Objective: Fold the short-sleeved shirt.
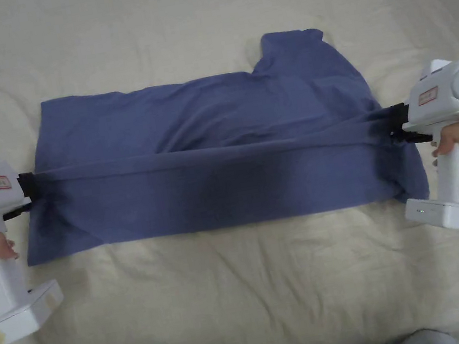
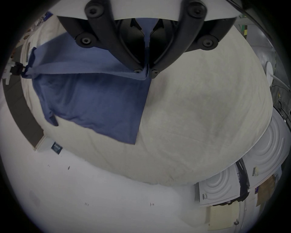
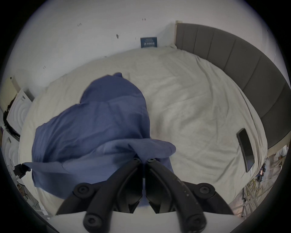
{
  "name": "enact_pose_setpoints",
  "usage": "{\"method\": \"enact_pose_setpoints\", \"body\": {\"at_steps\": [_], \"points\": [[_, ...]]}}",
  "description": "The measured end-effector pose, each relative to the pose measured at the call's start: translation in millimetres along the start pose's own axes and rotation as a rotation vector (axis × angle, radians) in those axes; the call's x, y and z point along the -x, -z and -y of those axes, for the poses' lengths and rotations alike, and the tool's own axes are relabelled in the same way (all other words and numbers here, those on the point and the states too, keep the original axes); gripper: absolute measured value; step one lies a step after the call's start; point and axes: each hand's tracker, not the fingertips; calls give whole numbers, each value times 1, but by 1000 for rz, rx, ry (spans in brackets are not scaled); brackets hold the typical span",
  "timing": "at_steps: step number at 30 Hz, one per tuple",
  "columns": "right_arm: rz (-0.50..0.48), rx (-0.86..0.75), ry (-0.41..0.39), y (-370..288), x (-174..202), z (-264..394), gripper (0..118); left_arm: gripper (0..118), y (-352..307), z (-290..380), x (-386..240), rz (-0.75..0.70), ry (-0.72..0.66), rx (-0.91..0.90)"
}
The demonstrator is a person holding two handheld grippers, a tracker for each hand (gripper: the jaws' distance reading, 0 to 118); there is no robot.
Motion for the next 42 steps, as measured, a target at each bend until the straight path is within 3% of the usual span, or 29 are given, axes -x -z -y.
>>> {"method": "enact_pose_setpoints", "body": {"at_steps": [1,3,4,5,7,8,13,18,21,25,27,29,30,31,32,33,34,36,42], "points": [[1,13,-4,11,-3,-4,5,9,8,1,-1,-8,-1,10],[25,21,2,21,-1,-5,16,41,21,1,-1,-50,-7,23],[37,19,2,23,-1,-5,29,62,24,2,0,-65,-11,19],[45,17,4,27,-5,-7,61,87,26,3,2,-72,-15,18],[46,10,5,23,-10,-7,102,115,22,3,5,-75,-30,11],[34,-6,3,14,-14,-5,111,118,15,3,7,-76,-40,-18],[5,-276,-108,-61,-16,19,110,118,-58,14,2,-65,38,-340],[-48,-619,-164,-148,-10,81,115,118,-137,57,-14,-81,178,-626],[-44,-767,-200,-181,-3,119,118,118,-164,85,-21,-82,221,-654],[-77,-804,-215,-207,5,158,118,118,-185,114,-22,-60,259,-682],[-85,-817,-200,-215,7,172,118,99,-197,127,-22,-35,272,-709],[-108,-811,-196,-219,4,180,113,62,-206,134,-22,-16,274,-716],[-114,-821,-192,-222,4,185,100,48,-208,136,-21,-10,271,-711],[-108,-821,-193,-224,5,187,80,35,-209,137,-21,4,265,-709],[-102,-825,-194,-226,6,190,44,19,-210,138,-21,23,256,-706],[-98,-826,-199,-227,6,191,20,7,-211,139,-21,24,253,-704],[-97,-823,-197,-228,7,191,7,0,-211,140,-23,22,252,-704],[-115,-819,-182,-228,4,191,2,0,-211,139,-23,28,247,-691],[-126,-779,-133,-222,3,189,1,0,-210,123,-27,44,251,-644]]}}
